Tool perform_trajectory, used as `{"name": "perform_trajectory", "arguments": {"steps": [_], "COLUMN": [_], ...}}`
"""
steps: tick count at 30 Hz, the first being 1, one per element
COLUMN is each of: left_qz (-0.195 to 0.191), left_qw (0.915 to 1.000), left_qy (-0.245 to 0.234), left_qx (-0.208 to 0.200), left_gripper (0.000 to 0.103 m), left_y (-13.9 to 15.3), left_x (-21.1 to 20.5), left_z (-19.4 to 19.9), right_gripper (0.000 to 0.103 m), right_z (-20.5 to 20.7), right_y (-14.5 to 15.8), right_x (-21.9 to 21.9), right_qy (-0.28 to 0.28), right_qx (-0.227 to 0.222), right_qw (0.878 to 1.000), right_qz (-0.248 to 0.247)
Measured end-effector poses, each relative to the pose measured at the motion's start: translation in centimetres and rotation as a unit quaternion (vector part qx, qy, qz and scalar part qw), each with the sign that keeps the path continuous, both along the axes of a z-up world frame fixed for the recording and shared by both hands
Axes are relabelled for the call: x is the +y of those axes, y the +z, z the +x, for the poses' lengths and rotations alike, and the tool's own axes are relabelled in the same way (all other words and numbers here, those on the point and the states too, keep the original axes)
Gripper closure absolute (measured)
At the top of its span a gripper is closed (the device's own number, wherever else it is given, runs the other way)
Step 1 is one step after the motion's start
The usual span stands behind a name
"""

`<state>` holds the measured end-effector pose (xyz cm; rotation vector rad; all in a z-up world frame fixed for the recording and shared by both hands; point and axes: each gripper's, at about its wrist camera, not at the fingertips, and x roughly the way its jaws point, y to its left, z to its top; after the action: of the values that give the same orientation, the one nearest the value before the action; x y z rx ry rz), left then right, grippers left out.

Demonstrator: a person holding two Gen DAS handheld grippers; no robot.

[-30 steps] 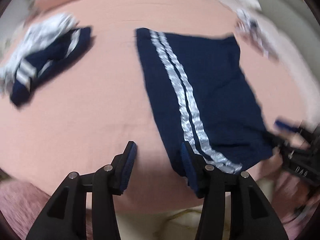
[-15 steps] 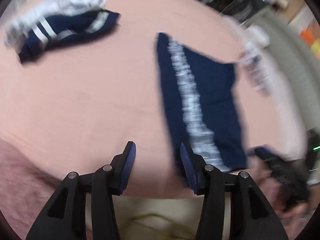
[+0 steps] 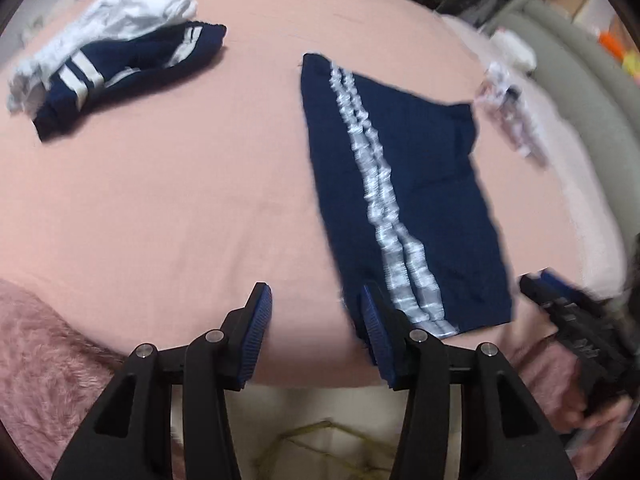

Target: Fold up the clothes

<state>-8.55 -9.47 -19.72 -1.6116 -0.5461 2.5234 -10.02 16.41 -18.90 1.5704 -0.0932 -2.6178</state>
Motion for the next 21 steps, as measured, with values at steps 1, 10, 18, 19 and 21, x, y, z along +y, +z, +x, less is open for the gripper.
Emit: {"name": "perform_trajectory", "arguments": {"steps": [1,10,18,19,21], "left_qz": [0.025,-0.012,0.0,-0.033,-0.074], "left_qw": [0.9997,0.9995,0.9957,0.9951,0.9929], "left_qy": [-0.001,-0.015,-0.076,-0.086,-0.092], "left_qx": [0.006,0.025,0.053,0.036,0.016], "left_gripper": [0.054,0.055,0.055,0.055,0.054], "left_y": [0.2,0.7,2.0,1.1,0.0], "left_x": [-0.1,0.8,2.2,3.2,3.8], "left_z": [-0.1,-2.1,-4.2,-4.9,-5.4], "right_gripper": [0.033,0.033,0.033,0.033,0.033], "right_z": [-0.1,-0.4,-2.8,-3.2,-3.8], "right_y": [-0.1,-1.3,0.4,0.2,-1.0], "right_x": [0.1,-1.1,-1.8,-2.7,-4.6], "right_qy": [0.001,0.025,0.064,0.079,0.101], "right_qx": [-0.002,-0.028,-0.002,0.003,-0.005], "right_qw": [1.0,0.999,0.998,0.997,0.995], "right_qz": [-0.009,0.035,-0.01,-0.01,0.01]}}
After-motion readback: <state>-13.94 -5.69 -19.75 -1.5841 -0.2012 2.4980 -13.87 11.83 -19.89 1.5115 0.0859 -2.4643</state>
